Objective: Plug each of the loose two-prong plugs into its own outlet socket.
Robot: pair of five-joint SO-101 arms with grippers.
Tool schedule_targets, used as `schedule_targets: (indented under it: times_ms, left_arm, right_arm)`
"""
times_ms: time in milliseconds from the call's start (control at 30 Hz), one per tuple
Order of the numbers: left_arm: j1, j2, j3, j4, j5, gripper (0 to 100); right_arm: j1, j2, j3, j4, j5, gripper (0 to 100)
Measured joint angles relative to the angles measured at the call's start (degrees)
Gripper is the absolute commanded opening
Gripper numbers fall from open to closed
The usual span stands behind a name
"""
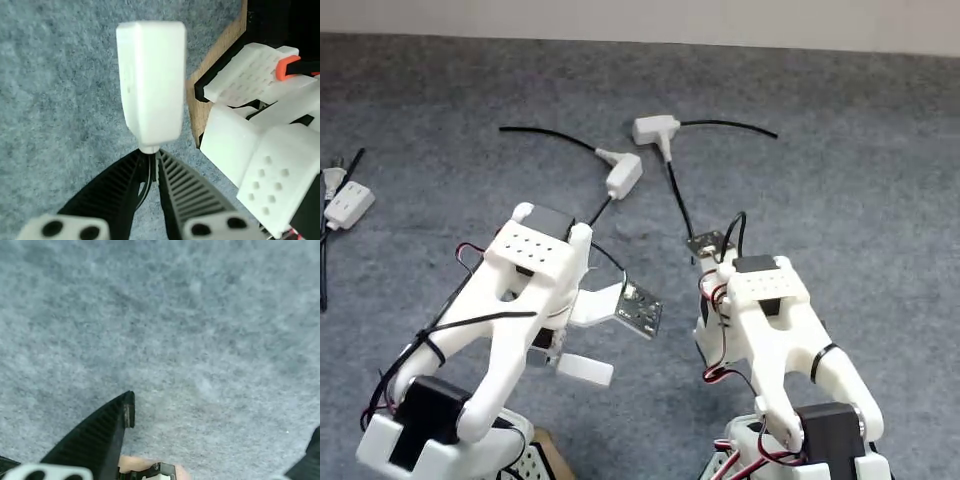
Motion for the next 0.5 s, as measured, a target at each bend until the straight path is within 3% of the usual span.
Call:
schedule_targets:
  times_ms: [267,333,500]
  left_arm:
    - [-5.98,15.12,-12.4,-0.09,-0.09,5]
    - [-8.0,17.05,-17.32,-1.76,-0.09,14]
    - [-11.43,17.41,-21.8,-10.11,2.73,48]
  right_arm:
    - [-0.18,0.0,0.0,0.0,0.0,49.3]
    - [-0.26,0.0,0.0,0.0,0.0,49.3]
    - [-0.26,0.0,0.0,0.0,0.0,49.3]
